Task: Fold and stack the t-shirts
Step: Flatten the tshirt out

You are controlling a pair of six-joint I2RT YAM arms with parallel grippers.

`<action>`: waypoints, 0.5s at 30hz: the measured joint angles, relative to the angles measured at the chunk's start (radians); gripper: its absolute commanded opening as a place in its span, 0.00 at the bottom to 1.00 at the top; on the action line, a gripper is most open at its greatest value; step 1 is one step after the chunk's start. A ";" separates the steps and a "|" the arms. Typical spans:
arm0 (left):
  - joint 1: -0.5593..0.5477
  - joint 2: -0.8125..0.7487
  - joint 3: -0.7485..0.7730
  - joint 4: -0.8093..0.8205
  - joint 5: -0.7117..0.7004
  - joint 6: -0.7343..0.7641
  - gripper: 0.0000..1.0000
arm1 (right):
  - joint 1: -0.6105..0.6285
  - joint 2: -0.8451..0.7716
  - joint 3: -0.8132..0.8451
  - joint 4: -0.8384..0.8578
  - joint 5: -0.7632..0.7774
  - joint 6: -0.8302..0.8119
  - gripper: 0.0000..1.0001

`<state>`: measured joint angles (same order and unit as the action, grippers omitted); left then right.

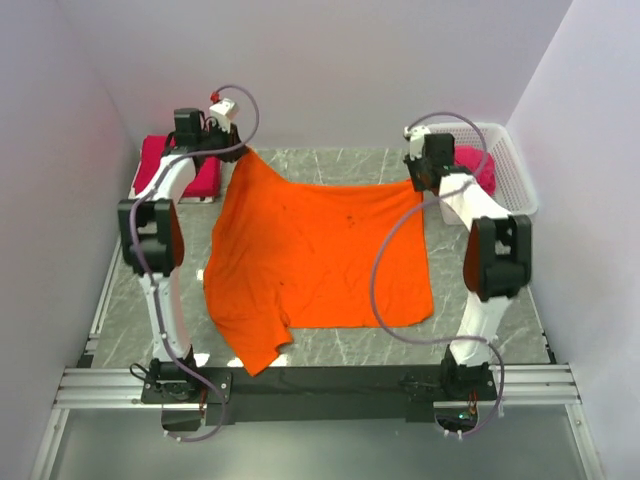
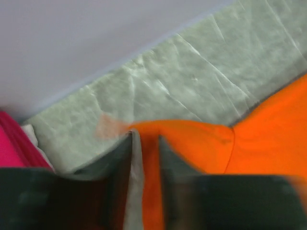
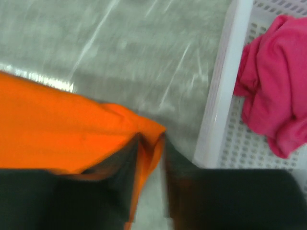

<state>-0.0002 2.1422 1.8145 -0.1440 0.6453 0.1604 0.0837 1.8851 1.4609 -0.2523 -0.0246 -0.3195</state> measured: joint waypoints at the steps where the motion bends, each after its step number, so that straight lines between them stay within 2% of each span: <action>1: 0.002 0.077 0.094 -0.003 -0.003 -0.008 0.51 | 0.003 0.056 0.068 -0.013 0.028 0.007 0.53; 3: 0.005 0.192 0.243 -0.021 -0.021 -0.023 0.59 | 0.006 0.145 0.184 -0.025 0.073 0.017 0.53; 4: 0.006 0.226 0.286 -0.024 -0.041 -0.029 0.65 | 0.006 0.175 0.225 -0.029 0.090 0.025 0.59; 7: 0.013 0.246 0.306 -0.040 -0.101 -0.042 0.65 | 0.006 0.180 0.248 -0.069 0.113 0.050 0.59; 10: 0.026 0.179 0.213 -0.036 -0.126 -0.041 0.62 | 0.006 0.121 0.212 -0.117 0.086 0.064 0.59; 15: 0.064 -0.071 -0.080 -0.111 -0.141 0.011 0.58 | 0.008 -0.065 0.092 -0.274 -0.028 0.068 0.59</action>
<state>0.0635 2.0716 1.7340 -0.2554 0.5041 0.1711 0.0914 1.8198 1.5524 -0.5259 -0.0528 -0.2520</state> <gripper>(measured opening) 0.591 0.590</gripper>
